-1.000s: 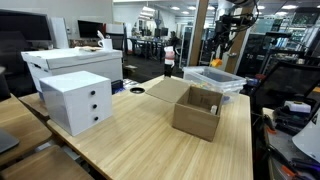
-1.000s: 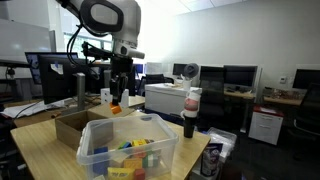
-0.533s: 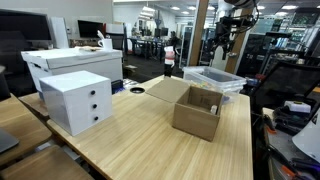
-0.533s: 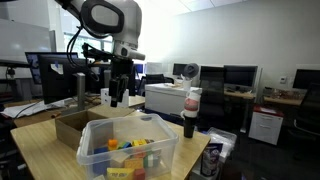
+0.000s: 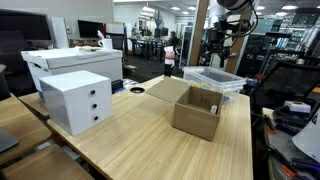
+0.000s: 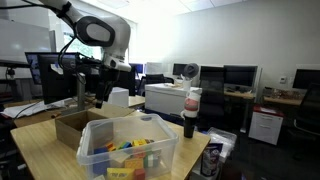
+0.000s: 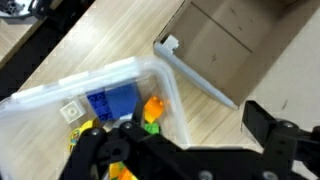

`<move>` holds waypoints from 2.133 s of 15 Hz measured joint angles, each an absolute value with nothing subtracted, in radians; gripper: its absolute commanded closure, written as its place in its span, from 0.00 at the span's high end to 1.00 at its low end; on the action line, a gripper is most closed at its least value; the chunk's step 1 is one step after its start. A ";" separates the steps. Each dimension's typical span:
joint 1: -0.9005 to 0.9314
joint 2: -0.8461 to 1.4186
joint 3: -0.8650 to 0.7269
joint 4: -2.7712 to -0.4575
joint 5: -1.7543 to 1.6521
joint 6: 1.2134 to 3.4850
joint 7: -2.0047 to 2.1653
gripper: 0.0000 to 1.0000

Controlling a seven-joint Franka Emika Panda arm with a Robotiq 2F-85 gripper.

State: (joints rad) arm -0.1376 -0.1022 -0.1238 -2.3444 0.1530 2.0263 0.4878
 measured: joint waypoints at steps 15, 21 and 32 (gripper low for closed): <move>-0.001 0.028 -0.004 -2.504 0.283 2.338 0.480 1.00; 0.043 0.099 0.033 -2.489 0.295 2.372 0.477 1.00; 0.041 0.178 0.039 -2.447 0.384 2.281 0.352 1.00</move>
